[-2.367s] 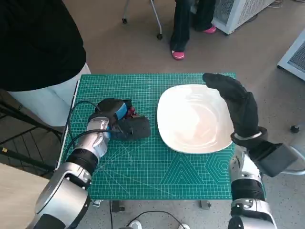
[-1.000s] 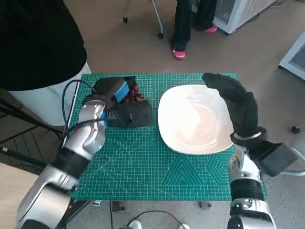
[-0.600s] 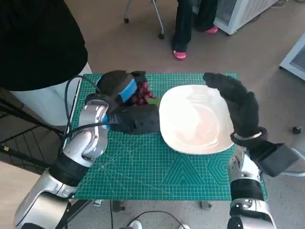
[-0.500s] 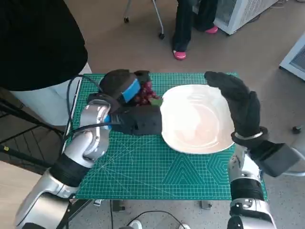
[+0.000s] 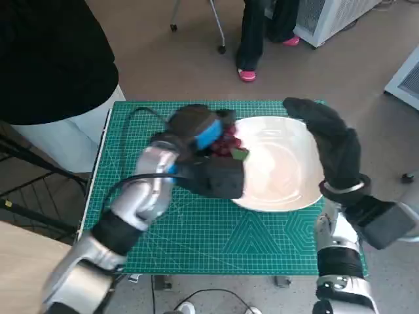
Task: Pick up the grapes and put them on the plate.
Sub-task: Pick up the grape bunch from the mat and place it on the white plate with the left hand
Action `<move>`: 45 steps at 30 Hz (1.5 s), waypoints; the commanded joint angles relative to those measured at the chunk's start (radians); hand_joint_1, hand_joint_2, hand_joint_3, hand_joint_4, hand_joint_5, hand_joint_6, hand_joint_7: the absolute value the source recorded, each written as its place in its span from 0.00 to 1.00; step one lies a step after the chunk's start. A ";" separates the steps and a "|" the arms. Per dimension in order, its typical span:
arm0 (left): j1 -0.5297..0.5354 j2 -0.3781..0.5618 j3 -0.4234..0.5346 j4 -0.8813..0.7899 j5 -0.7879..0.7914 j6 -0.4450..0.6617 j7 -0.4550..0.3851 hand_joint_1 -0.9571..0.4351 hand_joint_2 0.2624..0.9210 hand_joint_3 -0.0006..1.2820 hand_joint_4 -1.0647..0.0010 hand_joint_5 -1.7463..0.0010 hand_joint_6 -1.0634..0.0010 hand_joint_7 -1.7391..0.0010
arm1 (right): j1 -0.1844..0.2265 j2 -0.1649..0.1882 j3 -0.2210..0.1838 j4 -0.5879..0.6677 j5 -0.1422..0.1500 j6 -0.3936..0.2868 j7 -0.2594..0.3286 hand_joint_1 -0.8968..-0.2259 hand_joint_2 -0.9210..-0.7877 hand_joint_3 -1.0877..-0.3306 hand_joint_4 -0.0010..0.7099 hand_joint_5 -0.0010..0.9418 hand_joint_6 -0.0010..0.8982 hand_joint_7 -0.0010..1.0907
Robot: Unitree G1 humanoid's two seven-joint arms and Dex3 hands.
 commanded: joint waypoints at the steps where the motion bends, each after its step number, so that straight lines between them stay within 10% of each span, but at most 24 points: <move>1: -0.084 -0.052 -0.009 0.082 -0.003 -0.054 0.033 0.69 1.00 0.10 0.43 0.22 0.45 0.36 | 0.041 -0.023 0.000 -0.029 -0.014 0.015 -0.023 0.61 0.00 0.76 0.49 0.00 0.36 0.00; 10: -0.195 -0.161 -0.020 0.304 -0.020 -0.149 0.089 0.69 0.90 0.24 0.57 0.10 0.41 0.40 | 0.081 -0.042 0.001 -0.096 -0.032 0.018 -0.069 0.59 0.00 0.75 0.49 0.00 0.36 0.00; 24: -0.335 -0.297 -0.029 0.607 -0.037 -0.207 0.120 0.69 1.00 0.18 0.60 0.09 0.47 0.38 | 0.110 -0.047 0.019 -0.147 -0.064 0.020 -0.133 0.57 0.00 0.75 0.48 0.00 0.36 0.00; 32: -0.366 -0.341 -0.030 0.692 -0.048 -0.192 0.124 0.69 1.00 0.24 0.64 0.14 0.63 0.19 | 0.109 -0.048 0.021 -0.139 -0.067 0.019 -0.141 0.56 0.00 0.75 0.48 0.00 0.36 0.00; 45: -0.369 -0.343 -0.037 0.731 -0.053 -0.197 0.129 0.69 1.00 0.25 0.66 0.14 0.65 0.16 | 0.111 -0.050 0.028 -0.144 -0.069 0.020 -0.156 0.56 0.00 0.75 0.49 0.00 0.36 0.00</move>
